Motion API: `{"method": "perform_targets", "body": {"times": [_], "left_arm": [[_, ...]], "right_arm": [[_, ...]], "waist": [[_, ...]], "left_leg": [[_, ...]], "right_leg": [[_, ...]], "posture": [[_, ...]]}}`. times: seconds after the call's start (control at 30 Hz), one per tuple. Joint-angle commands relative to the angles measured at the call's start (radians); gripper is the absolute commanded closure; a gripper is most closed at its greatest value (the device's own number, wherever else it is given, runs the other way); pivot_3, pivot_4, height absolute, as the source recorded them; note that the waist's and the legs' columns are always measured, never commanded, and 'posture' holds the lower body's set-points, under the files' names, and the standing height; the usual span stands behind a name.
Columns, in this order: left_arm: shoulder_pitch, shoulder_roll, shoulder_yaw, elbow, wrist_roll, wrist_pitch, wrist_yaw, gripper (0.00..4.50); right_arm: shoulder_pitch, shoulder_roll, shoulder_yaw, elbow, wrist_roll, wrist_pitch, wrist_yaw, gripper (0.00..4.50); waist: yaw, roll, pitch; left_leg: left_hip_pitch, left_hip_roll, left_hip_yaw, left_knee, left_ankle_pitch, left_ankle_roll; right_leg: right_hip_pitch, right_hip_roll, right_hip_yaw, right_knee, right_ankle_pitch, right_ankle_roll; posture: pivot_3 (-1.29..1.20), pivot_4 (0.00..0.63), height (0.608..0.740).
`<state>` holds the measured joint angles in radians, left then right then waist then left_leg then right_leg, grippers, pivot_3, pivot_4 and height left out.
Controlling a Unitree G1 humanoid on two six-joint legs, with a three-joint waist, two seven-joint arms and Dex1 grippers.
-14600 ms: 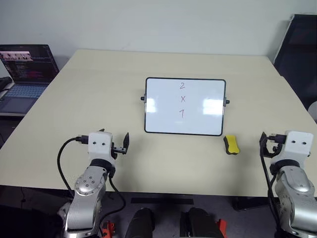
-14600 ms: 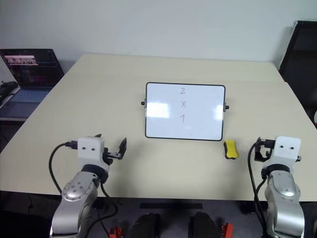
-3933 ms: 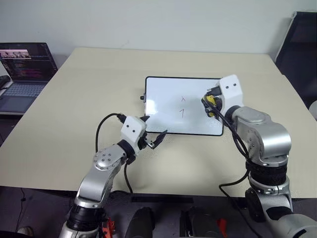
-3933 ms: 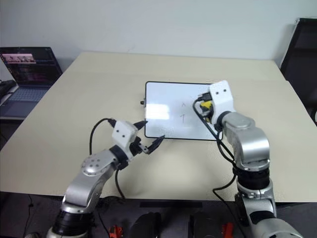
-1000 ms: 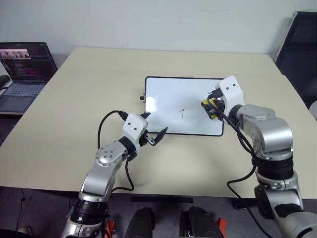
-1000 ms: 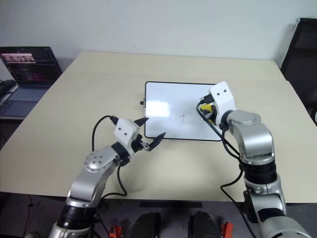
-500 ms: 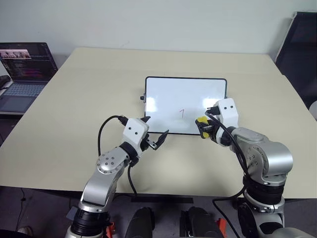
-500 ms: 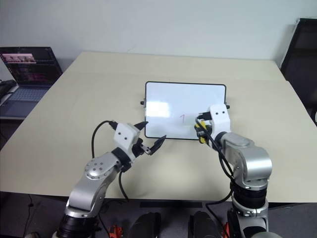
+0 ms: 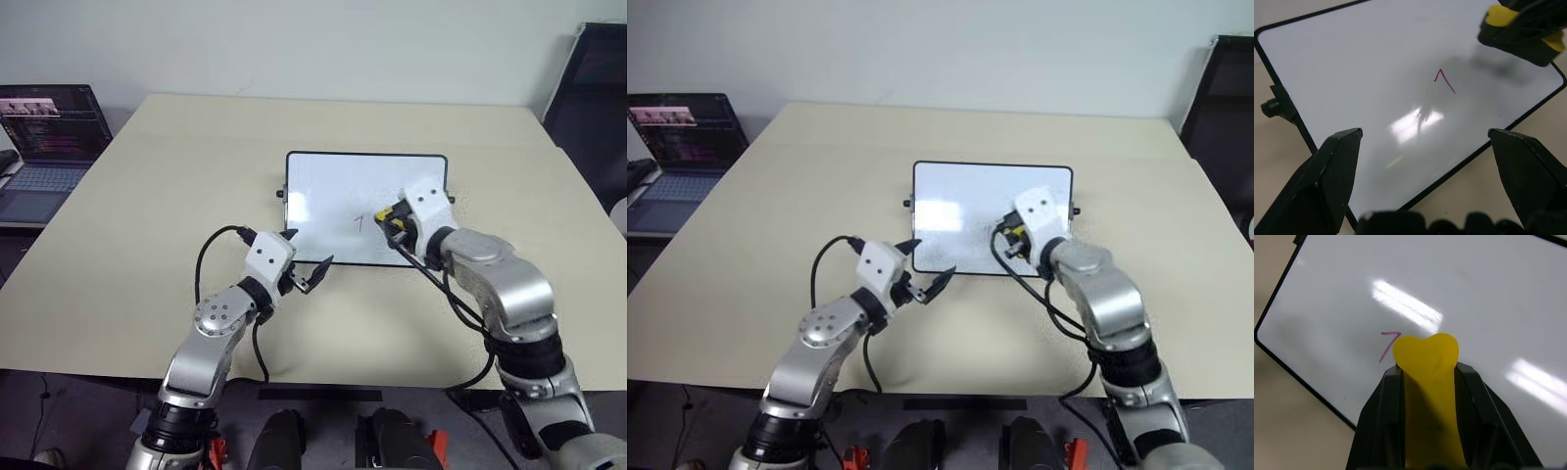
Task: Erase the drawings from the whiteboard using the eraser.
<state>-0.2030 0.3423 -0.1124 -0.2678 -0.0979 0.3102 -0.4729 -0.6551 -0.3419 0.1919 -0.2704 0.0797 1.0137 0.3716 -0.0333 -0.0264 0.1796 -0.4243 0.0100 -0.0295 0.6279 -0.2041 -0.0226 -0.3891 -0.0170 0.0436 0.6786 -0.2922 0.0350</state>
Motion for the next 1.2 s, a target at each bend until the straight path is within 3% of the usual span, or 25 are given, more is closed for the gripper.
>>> {"method": "perform_targets", "body": {"times": [0.03,0.37,0.7,1.2], "left_arm": [[-0.018,0.008,0.011,-0.009,0.001,-0.04,-0.007,0.0],[0.008,0.011,0.013,-0.035,0.006,-0.041,0.007,0.0],[0.018,0.009,0.02,-0.075,0.011,-0.02,0.03,0.0],[0.013,0.023,0.066,-0.14,0.012,0.016,0.072,0.0]], "right_arm": [[-0.062,0.001,0.022,0.073,-0.02,-0.12,0.017,3.51],[-0.172,0.032,0.09,0.301,-0.097,-0.282,0.021,3.51],[-0.216,0.053,0.115,0.373,-0.164,-0.301,0.022,3.51],[-0.004,0.018,0.243,0.277,-0.213,-0.269,0.127,3.51]], "waist": [[0.001,0.0,0.0],[0.001,0.0,0.0],[0.002,0.0,0.0],[0.002,0.0,0.0]], "left_leg": [[0.0,0.0,0.0,0.0,0.0,0.0],[0.0,0.0,-0.002,0.0,0.0,0.0],[0.0,0.0,-0.002,0.0,0.0,0.0],[0.006,0.0,-0.002,0.001,0.0,0.0]], "right_leg": [[0.0,0.0,0.0,0.0,0.0,0.0],[0.0,-0.001,0.0,0.0,0.0,0.0],[0.0,-0.002,0.0,0.001,0.0,0.0],[0.005,-0.002,0.0,0.001,0.0,0.0]], "posture": [[0.0,0.15,0.74],[0.0,0.15,0.74],[0.0,0.15,0.74],[0.0,0.15,0.74]]}}
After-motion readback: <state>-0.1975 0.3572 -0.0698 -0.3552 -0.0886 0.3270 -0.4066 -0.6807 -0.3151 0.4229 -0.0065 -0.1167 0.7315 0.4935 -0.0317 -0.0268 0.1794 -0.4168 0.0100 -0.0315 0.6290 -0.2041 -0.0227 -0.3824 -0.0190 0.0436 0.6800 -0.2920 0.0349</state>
